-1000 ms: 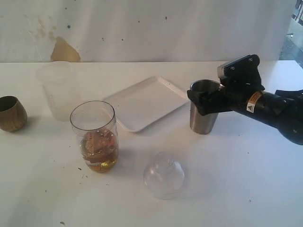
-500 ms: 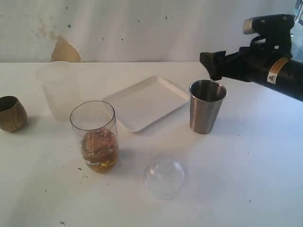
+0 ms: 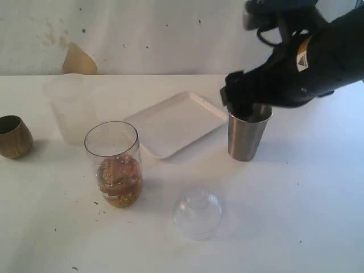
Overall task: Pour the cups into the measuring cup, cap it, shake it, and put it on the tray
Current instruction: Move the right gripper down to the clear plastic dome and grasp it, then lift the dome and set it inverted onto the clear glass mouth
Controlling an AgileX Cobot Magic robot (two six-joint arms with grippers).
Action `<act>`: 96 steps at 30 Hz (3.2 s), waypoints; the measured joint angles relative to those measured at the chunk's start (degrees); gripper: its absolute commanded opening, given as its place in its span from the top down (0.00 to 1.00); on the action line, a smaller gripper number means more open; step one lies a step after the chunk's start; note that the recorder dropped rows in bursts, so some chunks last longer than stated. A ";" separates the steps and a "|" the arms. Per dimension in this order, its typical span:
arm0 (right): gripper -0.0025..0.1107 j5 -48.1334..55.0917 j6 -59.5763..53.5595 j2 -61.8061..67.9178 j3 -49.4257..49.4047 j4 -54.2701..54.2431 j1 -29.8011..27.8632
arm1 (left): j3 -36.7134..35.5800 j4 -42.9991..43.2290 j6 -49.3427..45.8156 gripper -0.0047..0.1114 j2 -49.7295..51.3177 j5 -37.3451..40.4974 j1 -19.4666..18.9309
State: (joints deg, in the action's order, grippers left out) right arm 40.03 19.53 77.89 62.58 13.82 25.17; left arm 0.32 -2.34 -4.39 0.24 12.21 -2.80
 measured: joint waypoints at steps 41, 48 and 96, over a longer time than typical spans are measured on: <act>0.49 11.10 -17.43 27.81 9.39 -23.39 6.07 | 0.00 0.00 0.00 0.96 0.00 0.00 0.00; 0.79 11.83 -17.43 27.81 9.64 -22.76 6.07 | 0.00 0.00 0.00 0.96 0.00 0.00 0.00; 0.98 29.96 -11.66 33.36 49.74 -21.46 12.50 | 0.00 0.00 0.00 0.96 0.00 0.00 0.00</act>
State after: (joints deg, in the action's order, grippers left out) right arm 69.99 7.87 111.25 112.32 -7.64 37.67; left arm 0.32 -2.34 -4.39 0.24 12.21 -2.80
